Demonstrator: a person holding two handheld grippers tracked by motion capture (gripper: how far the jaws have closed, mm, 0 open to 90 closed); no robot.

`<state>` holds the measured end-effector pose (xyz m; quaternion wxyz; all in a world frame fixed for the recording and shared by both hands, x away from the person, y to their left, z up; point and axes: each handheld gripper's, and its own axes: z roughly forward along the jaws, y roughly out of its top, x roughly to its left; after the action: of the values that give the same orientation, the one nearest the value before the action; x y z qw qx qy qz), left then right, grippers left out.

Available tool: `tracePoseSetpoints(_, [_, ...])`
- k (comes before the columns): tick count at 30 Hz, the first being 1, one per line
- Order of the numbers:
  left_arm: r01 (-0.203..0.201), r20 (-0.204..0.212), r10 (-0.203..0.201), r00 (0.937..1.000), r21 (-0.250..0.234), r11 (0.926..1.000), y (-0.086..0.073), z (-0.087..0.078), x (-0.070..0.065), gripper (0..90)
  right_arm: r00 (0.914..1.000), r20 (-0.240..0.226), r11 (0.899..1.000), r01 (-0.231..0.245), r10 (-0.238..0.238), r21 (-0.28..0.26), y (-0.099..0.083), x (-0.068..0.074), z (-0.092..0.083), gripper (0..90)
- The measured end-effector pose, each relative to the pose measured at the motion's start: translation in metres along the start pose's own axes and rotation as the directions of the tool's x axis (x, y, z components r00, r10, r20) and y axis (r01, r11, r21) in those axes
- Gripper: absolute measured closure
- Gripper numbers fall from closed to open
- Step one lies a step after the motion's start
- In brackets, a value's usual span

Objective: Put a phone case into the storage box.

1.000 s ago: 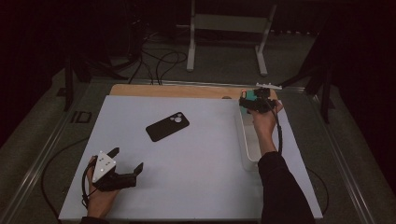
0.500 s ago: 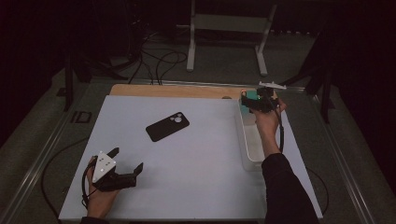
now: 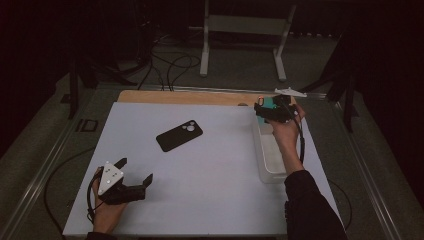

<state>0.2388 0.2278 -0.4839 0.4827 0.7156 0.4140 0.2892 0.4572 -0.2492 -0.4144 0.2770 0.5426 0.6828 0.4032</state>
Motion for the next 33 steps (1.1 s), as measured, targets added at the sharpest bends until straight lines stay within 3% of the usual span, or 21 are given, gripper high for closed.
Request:
tracePoseSetpoints(9, [-0.001, -0.001, 0.001, 1.0000, 0.001, 1.0000, 0.000, 0.000, 0.000, 0.0, 0.9978, -0.064, 1.000, 0.017, -0.018, -0.024, -0.010, 0.010, -0.016, 8.9])
tracePoseSetpoints(19, [0.002, -0.003, -0.002, 1.0000, 0.003, 1.0000, 0.000, 0.001, 0.000, 0.0, 0.9919, -0.106, 0.995, 0.062, -0.070, -0.075, -0.017, 0.021, -0.042, 8.9])
tracePoseSetpoints(33, [0.006, 0.001, -0.006, 1.0000, 0.001, 1.0000, 0.001, 0.001, 0.000, 0.0, 0.9755, -0.170, 0.984, 0.118, -0.140, -0.132, -0.048, 0.035, -0.082, 9.0])
